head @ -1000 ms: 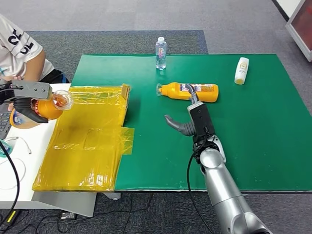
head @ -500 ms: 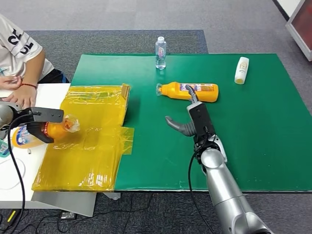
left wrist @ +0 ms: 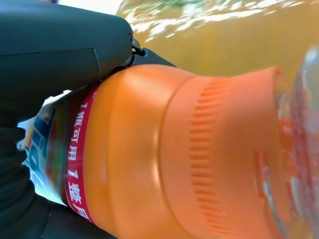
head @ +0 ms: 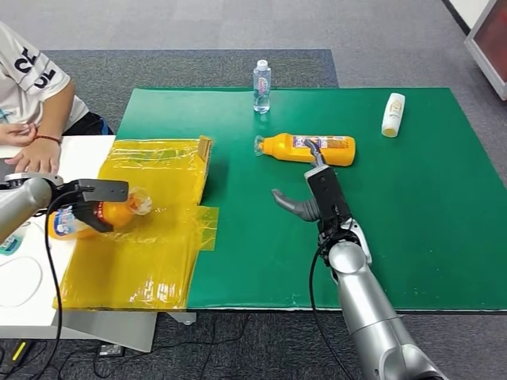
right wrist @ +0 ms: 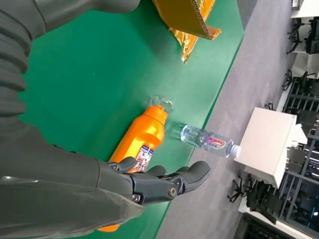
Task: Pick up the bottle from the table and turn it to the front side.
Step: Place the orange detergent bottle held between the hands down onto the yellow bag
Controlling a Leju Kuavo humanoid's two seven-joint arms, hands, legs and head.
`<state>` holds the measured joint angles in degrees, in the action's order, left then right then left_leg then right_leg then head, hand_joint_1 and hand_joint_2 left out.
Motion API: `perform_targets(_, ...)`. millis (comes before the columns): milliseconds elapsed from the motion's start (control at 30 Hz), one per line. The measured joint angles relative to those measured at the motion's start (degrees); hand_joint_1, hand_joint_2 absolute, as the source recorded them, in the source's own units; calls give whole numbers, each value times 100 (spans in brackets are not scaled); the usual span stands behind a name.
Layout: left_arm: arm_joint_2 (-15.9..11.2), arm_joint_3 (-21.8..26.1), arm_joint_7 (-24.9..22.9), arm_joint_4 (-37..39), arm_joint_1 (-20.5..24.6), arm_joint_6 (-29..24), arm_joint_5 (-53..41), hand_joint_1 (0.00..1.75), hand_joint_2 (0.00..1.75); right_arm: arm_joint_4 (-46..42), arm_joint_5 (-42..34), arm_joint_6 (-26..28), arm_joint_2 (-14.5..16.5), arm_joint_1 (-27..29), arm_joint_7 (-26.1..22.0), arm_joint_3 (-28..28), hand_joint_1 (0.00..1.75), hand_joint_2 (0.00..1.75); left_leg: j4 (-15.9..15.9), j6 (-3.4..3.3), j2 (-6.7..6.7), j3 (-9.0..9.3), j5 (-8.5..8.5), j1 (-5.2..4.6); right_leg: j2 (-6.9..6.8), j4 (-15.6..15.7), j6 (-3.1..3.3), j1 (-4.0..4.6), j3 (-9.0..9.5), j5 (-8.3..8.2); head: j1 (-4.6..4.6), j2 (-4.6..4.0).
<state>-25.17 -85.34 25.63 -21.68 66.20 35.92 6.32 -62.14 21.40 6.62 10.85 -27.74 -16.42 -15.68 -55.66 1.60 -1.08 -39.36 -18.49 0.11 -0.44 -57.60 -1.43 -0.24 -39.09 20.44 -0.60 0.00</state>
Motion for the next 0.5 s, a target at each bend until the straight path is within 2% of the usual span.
perform_targets(233, 685, 174, -217, 104, 200, -3, 1, 175, 175, 11, -64, 103, -11, -2, 27, -28, 0, 175, 0, -2, 6, 3, 1, -6, -3, 0, -7, -7, 6, -3, 1, 0)
perform_targets(367, 939, 229, -221, 113, 242, 3, 2, 175, 175, 15, -78, 171, -42, 0, 27, -29, 0, 175, 0, -2, -1, 4, 0, -7, 4, 0, -10, -9, 2, -8, 1, 0)
perform_targets(500, 1080, 312, -121, 122, 274, 23, 32, 175, 175, 21, -92, 213, -101, 1, 27, -32, 0, 175, 0, -2, -3, 5, 0, -7, 5, 0, -11, -8, 1, -8, 0, 0)
